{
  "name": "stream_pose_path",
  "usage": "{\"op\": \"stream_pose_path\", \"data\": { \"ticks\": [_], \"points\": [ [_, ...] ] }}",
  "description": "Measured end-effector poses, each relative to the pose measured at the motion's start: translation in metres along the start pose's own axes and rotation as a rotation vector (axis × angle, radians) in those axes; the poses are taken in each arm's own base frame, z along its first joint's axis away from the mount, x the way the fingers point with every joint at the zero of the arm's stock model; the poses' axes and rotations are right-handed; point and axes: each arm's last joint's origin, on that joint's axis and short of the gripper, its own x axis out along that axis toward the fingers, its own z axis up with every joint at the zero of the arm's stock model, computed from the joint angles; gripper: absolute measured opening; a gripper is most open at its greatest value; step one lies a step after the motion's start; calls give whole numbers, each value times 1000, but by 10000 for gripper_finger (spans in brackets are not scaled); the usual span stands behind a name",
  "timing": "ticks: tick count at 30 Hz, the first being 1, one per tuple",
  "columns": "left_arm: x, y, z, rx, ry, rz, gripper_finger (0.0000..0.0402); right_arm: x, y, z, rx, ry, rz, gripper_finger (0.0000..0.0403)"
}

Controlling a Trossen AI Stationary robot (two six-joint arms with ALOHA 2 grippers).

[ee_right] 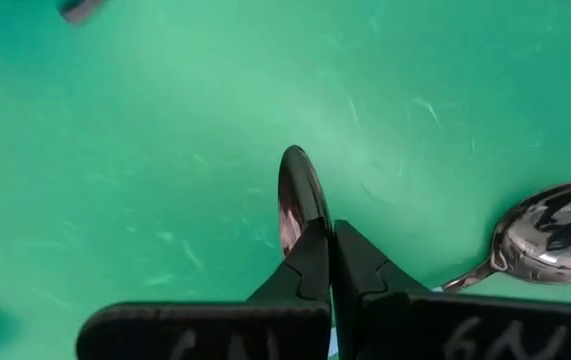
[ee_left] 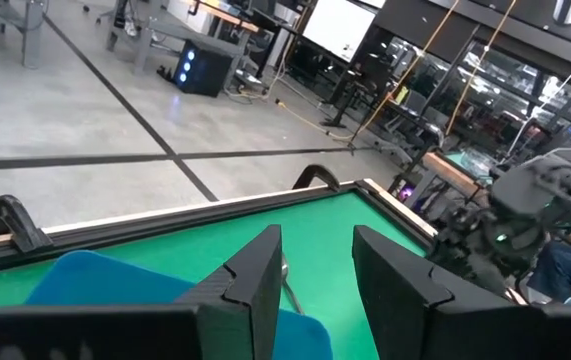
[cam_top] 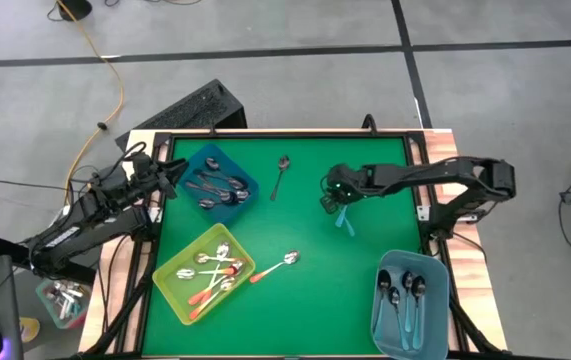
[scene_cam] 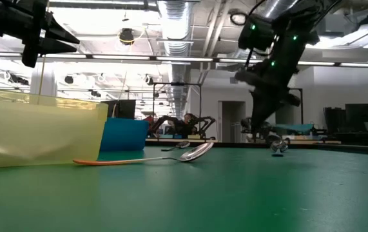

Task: Sort silverware by color (type)
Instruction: Put the blue spoon into the blue bin

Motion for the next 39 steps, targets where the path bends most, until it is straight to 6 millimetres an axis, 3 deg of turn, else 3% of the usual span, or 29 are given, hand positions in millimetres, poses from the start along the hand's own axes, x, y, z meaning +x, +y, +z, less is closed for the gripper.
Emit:
{"op": "stream_pose_path", "data": {
  "ticks": [10, 21, 30, 39],
  "points": [
    [0, 0, 0, -2, -8, 15, 110, -68, -7, -4, 120, -114, 112, 5],
    [0, 0, 0, -2, -9, 15, 110, -145, -18, -50, 194, -88, 290, 5],
    [0, 0, 0, -2, -8, 15, 110, -175, -5, -97, 127, 72, 469, 5],
    [0, 0, 0, -21, -9, 15, 110, -182, 18, -149, 47, 262, 482, 5]
  ]
}}
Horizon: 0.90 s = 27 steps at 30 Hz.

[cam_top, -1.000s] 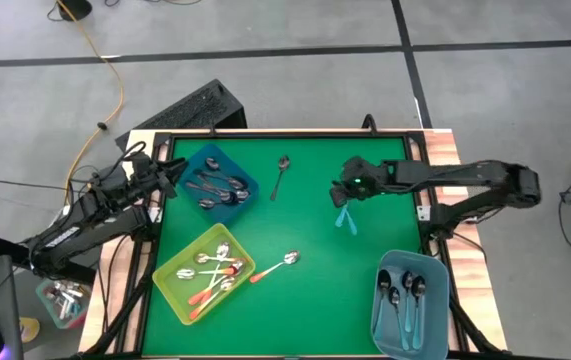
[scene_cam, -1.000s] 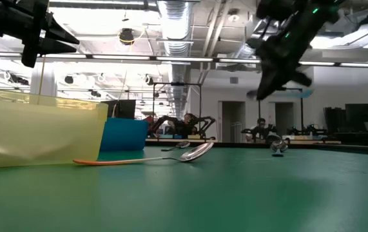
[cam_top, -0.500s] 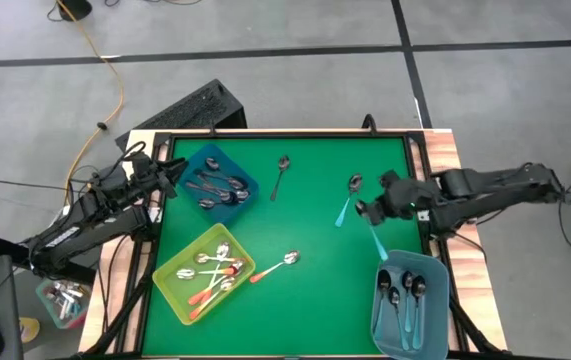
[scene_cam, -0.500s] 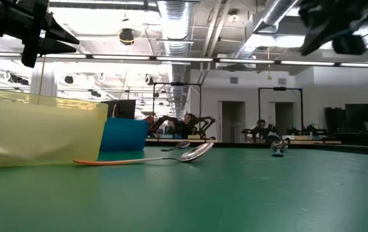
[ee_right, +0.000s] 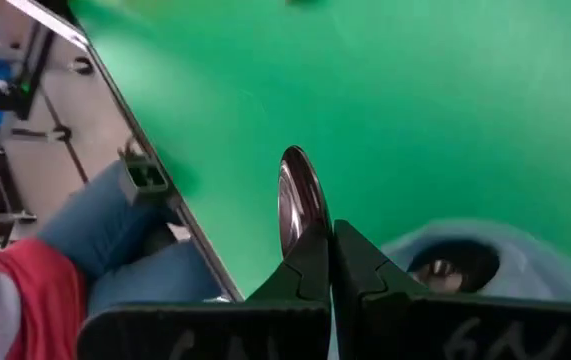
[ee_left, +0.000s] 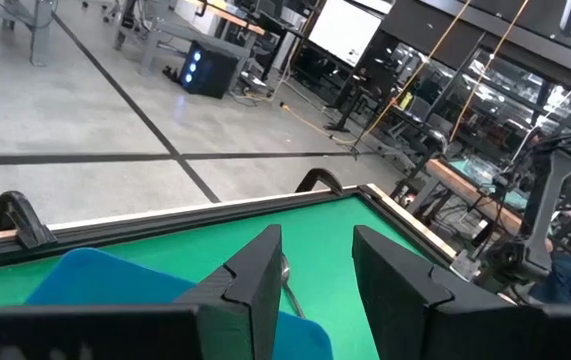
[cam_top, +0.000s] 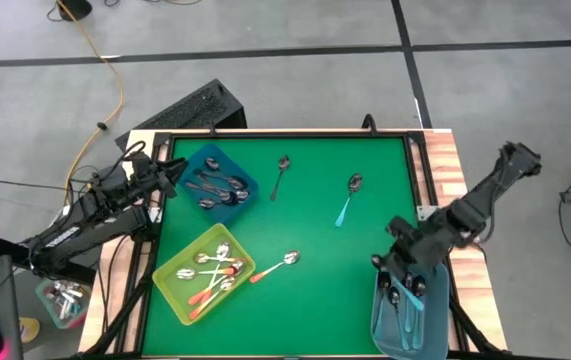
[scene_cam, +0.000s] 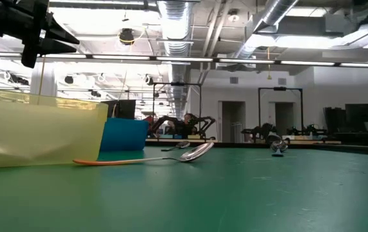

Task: Sort silverware by color (type)
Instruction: Put the blue spoon into the blue bin

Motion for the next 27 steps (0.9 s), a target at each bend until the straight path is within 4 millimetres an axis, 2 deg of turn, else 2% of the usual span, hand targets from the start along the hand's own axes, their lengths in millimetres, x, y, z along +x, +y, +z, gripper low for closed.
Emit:
{"op": "stream_pose_path", "data": {
  "ticks": [8, 13, 18, 27],
  "points": [
    [0, 1, 0, -3, -13, 25, 110, 24, 3, -43, 159, 7, -137, 6],
    [0, 1, 0, -2, -15, 29, 110, 30, -1, -62, 226, 17, -208, 6],
    [0, 1, 0, -3, -15, 29, 110, 33, -5, -73, 287, 8, -259, 6],
    [0, 1, 0, -5, -16, 29, 110, 55, -9, -78, 309, 36, -418, 6]
  ]
}}
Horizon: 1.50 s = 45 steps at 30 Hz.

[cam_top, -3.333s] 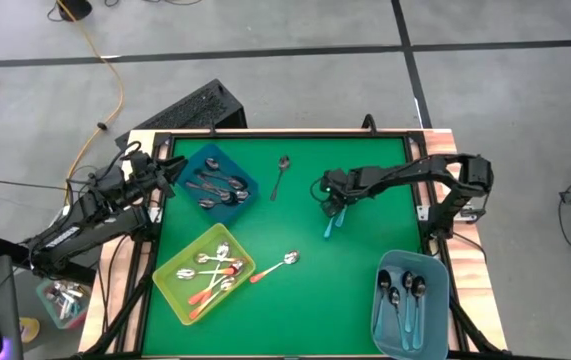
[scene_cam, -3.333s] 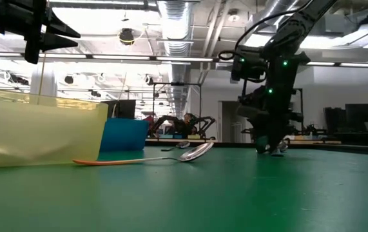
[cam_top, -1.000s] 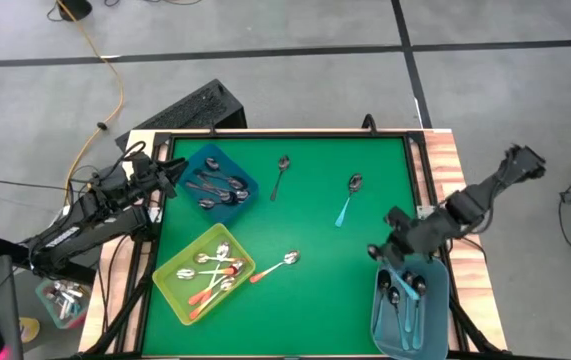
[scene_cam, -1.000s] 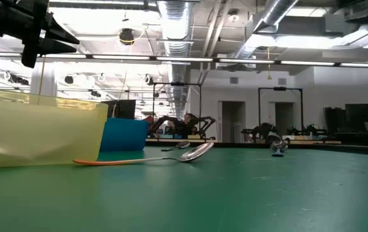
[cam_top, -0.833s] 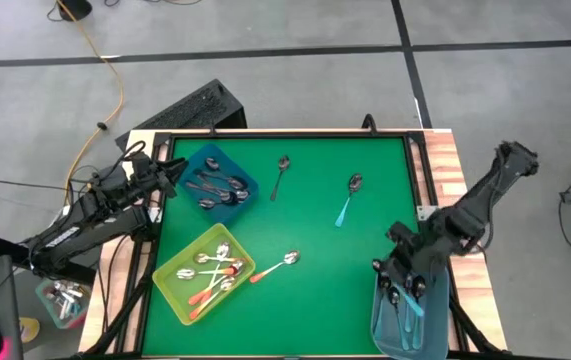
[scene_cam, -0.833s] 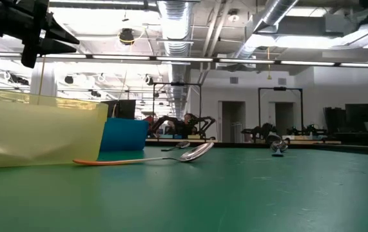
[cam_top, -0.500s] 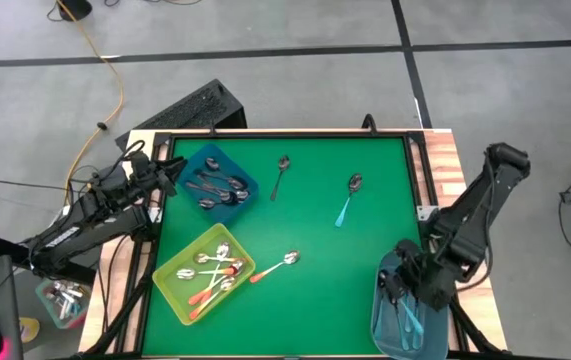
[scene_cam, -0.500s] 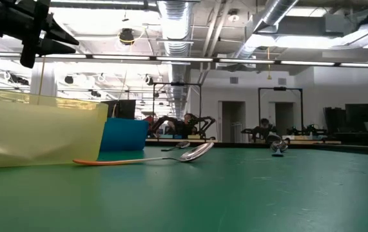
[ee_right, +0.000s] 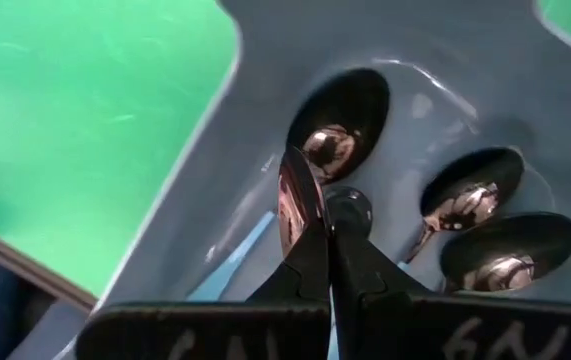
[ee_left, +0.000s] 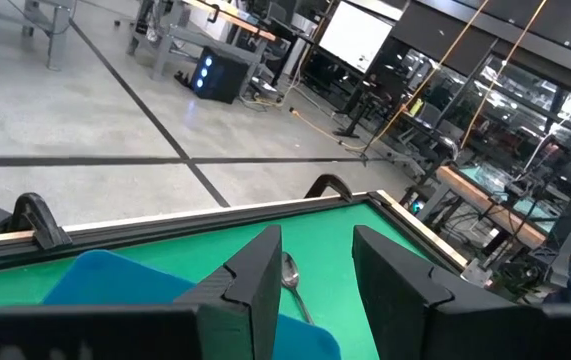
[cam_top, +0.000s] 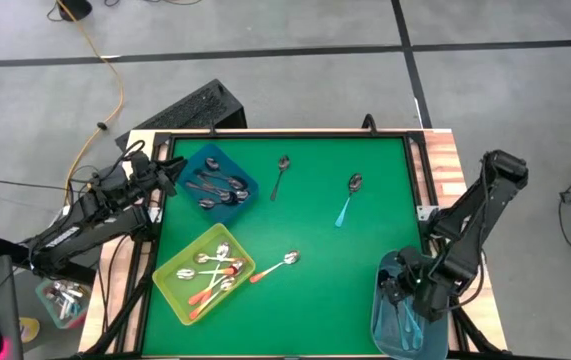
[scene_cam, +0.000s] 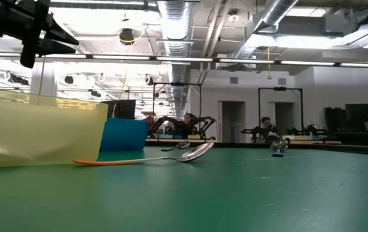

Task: Sort silverware by color (type)
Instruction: Put the blue spoon into the blue bin

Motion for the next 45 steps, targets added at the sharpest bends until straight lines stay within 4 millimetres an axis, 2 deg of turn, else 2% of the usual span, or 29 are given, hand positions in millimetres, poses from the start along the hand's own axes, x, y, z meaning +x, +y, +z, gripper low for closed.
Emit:
{"op": "stream_pose_path", "data": {
  "ticks": [9, 16, 27, 37, 45],
  "points": [
    [0, 0, 0, -1, 0, 0, 110, 14, 3, 5, 28, -19, -118, 6],
    [0, 0, 0, 1, 0, 1, 110, 25, 6, 1, 40, 18, -191, 6],
    [0, 0, 0, 2, 0, 1, 110, 32, 9, -3, 59, 13, -227, 6],
    [0, 0, 0, 17, 1, 1, 110, 56, 14, -7, 64, -20, -287, 6],
    [0, 0, 0, 17, 1, 1, 110, 64, 14, -9, 55, -36, -313, 12]
  ]
}}
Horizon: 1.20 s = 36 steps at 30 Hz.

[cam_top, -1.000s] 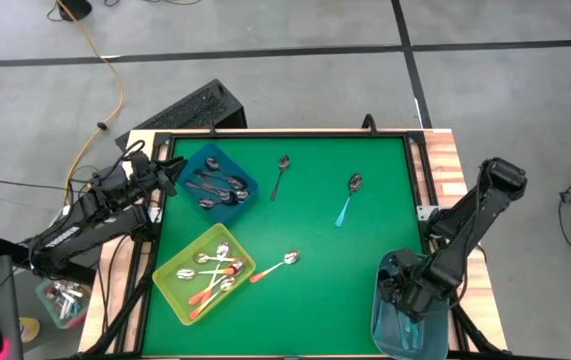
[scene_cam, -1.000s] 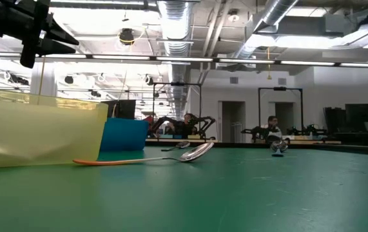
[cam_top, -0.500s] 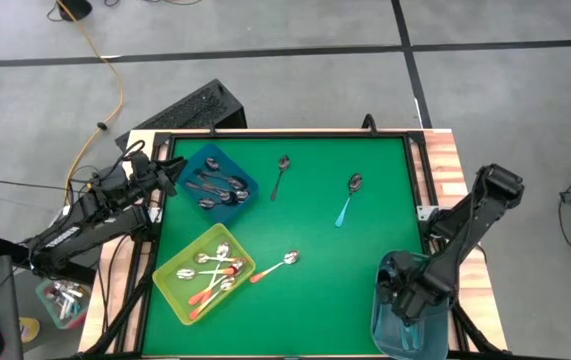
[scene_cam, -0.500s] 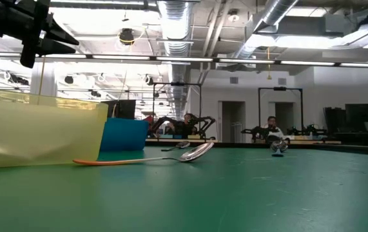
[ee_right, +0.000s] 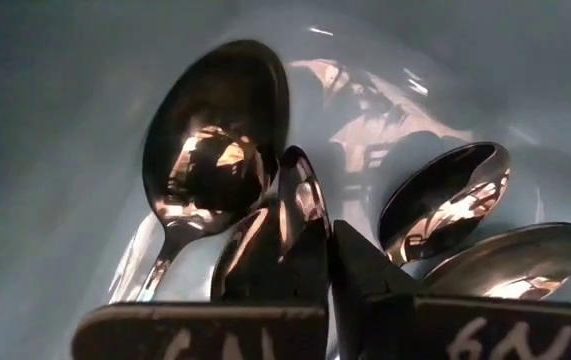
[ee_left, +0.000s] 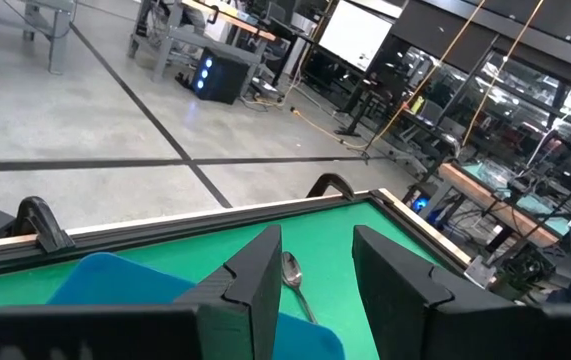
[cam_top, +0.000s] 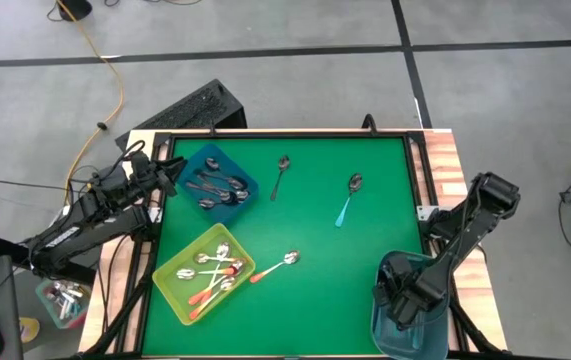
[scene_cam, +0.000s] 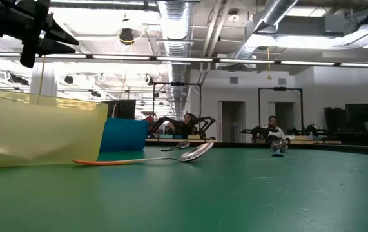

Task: Sort silverware by color (type)
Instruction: Put the blue spoon into the blue bin, then put the orange spoon into the green bin

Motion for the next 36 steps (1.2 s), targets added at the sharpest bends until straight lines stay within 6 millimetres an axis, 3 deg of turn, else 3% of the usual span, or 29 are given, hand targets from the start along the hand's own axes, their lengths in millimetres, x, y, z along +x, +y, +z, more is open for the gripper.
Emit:
{"op": "stream_pose_path", "data": {
  "ticks": [20, 36],
  "points": [
    [0, 0, 0, -5, -1, 0, 110, -2, -1, 0, -30, 3, 5, 90],
    [0, 0, 0, -7, -1, 0, 110, -44, -15, 17, -53, 105, 162, 95]
  ]
}}
